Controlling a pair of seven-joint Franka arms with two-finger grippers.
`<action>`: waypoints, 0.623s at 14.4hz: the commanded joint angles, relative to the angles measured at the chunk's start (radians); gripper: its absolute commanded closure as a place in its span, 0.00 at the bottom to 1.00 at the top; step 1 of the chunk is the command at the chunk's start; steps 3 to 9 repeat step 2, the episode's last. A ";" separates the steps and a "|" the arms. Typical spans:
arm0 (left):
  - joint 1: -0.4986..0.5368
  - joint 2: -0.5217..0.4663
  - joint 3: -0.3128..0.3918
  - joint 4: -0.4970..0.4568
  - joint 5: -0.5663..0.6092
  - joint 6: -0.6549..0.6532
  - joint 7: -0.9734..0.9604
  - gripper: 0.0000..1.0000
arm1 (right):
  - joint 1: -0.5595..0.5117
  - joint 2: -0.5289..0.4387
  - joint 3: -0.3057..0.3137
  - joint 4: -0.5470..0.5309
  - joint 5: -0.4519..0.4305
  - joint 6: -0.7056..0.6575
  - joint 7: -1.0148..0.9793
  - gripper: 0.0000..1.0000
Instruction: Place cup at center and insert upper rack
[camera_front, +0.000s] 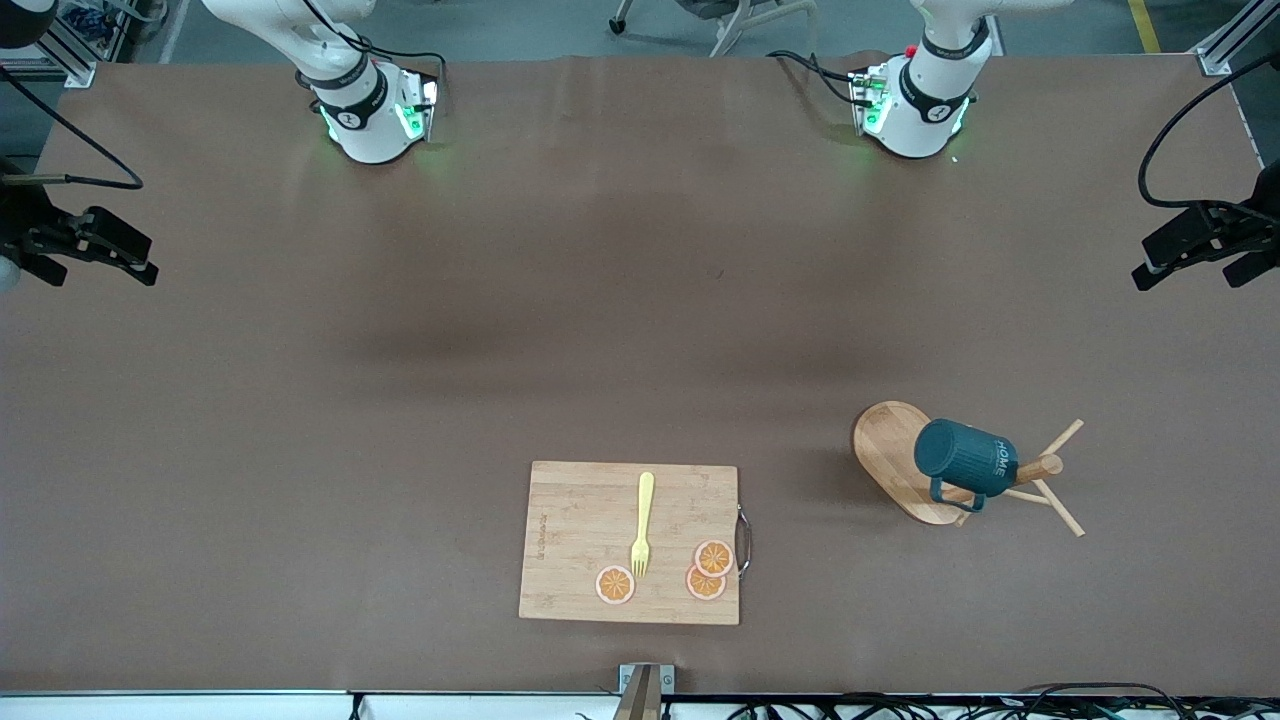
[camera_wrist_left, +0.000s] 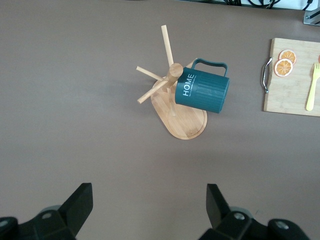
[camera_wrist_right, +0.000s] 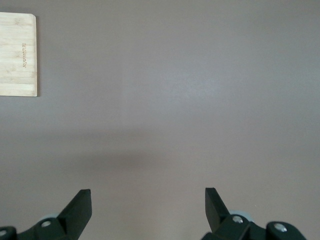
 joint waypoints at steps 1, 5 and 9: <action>-0.002 -0.005 0.003 0.013 0.018 -0.020 0.006 0.00 | -0.004 -0.031 0.007 -0.036 -0.007 0.014 0.004 0.00; -0.002 -0.005 0.003 0.013 0.018 -0.020 0.006 0.00 | -0.004 -0.029 0.007 -0.036 -0.007 0.013 0.004 0.00; -0.002 -0.005 0.003 0.013 0.018 -0.020 0.006 0.00 | -0.004 -0.029 0.007 -0.036 -0.007 0.013 0.004 0.00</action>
